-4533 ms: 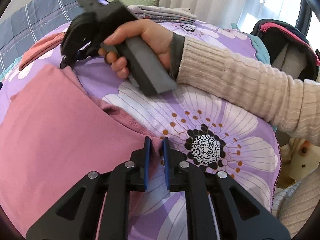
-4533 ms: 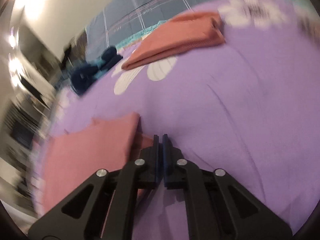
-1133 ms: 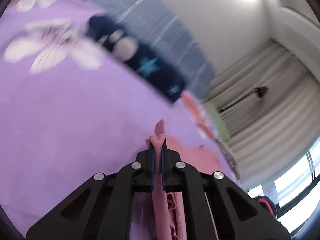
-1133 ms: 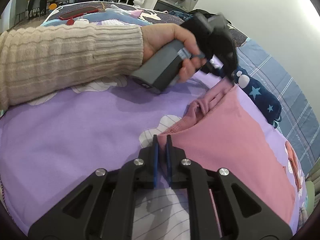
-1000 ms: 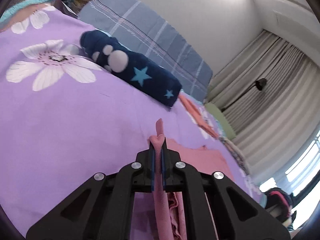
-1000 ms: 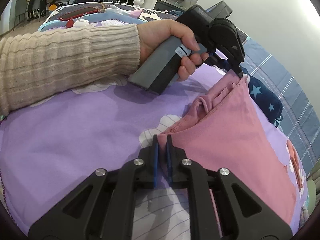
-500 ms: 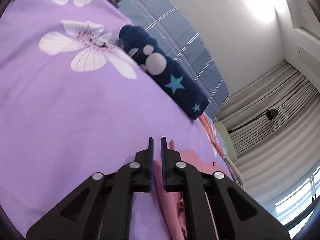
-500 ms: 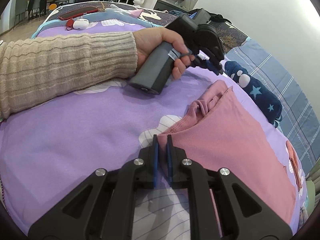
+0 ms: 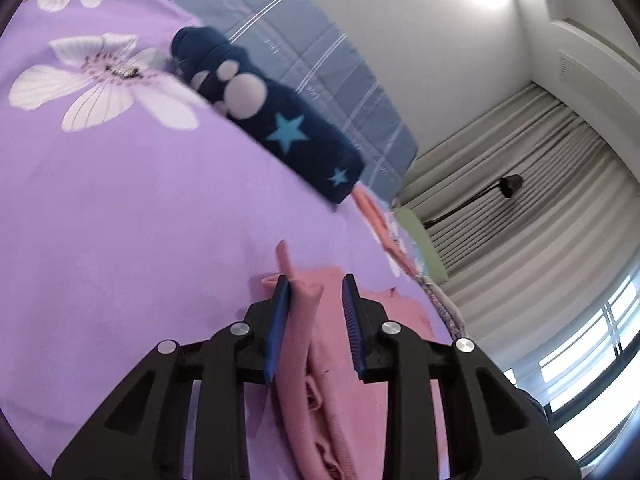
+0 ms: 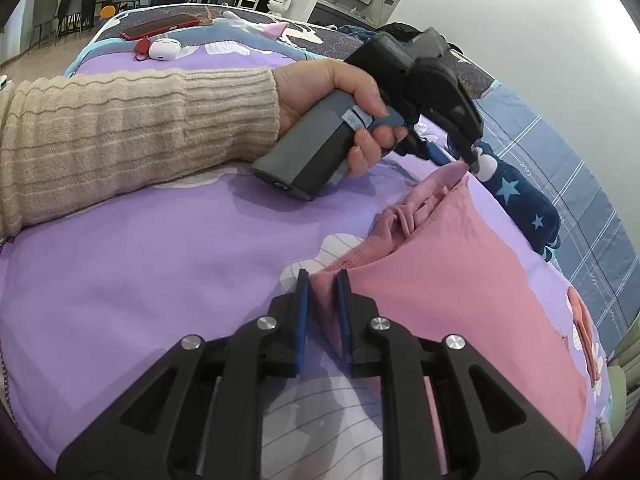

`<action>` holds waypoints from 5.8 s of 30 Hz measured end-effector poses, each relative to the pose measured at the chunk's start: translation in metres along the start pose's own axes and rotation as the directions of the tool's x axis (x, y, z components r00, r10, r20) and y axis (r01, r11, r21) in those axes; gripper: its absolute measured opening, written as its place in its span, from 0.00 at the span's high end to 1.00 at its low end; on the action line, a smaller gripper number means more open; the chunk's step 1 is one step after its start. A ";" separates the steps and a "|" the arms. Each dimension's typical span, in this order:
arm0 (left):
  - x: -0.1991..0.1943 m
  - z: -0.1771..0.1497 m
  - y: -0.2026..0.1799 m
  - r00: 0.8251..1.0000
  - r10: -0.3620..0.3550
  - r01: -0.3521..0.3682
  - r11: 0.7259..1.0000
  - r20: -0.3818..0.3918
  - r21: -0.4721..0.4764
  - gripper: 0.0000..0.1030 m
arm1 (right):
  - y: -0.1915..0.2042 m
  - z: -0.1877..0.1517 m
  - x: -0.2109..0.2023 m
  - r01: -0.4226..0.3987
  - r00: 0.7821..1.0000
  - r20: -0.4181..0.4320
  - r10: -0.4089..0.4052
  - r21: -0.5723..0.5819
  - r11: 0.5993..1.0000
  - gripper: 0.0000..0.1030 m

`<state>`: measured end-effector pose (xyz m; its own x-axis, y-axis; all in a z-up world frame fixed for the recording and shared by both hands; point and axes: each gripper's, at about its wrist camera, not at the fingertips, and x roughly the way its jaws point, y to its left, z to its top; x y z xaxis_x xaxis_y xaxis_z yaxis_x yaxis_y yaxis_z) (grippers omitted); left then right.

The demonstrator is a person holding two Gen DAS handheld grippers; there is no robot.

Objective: Fold small clothes

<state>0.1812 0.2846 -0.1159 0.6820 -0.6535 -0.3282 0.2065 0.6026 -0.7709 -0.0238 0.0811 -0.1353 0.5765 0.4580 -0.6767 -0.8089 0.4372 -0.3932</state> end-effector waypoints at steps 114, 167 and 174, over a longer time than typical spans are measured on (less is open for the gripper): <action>0.103 -0.002 -0.179 0.955 0.263 -0.208 0.925 -0.139 0.318 0.91 | -0.155 -0.047 -0.108 0.168 0.970 0.047 -0.240 0.587 0.792 0.94; 0.164 -0.041 -0.186 0.918 0.343 -0.261 0.901 -0.200 0.346 0.92 | -0.216 -0.168 -0.076 -0.265 0.957 0.211 0.200 0.914 0.306 0.95; 0.173 -0.037 -0.216 0.931 0.312 -0.229 0.904 -0.188 0.362 0.93 | -0.222 -0.159 -0.116 -0.239 0.970 0.228 0.078 0.873 0.425 0.95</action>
<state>0.2282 0.0244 -0.0267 0.5677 -0.5070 -0.6486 0.2840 0.8601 -0.4238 0.0705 -0.1922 -0.0681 0.5229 0.6552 -0.5452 -0.3808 0.7518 0.5383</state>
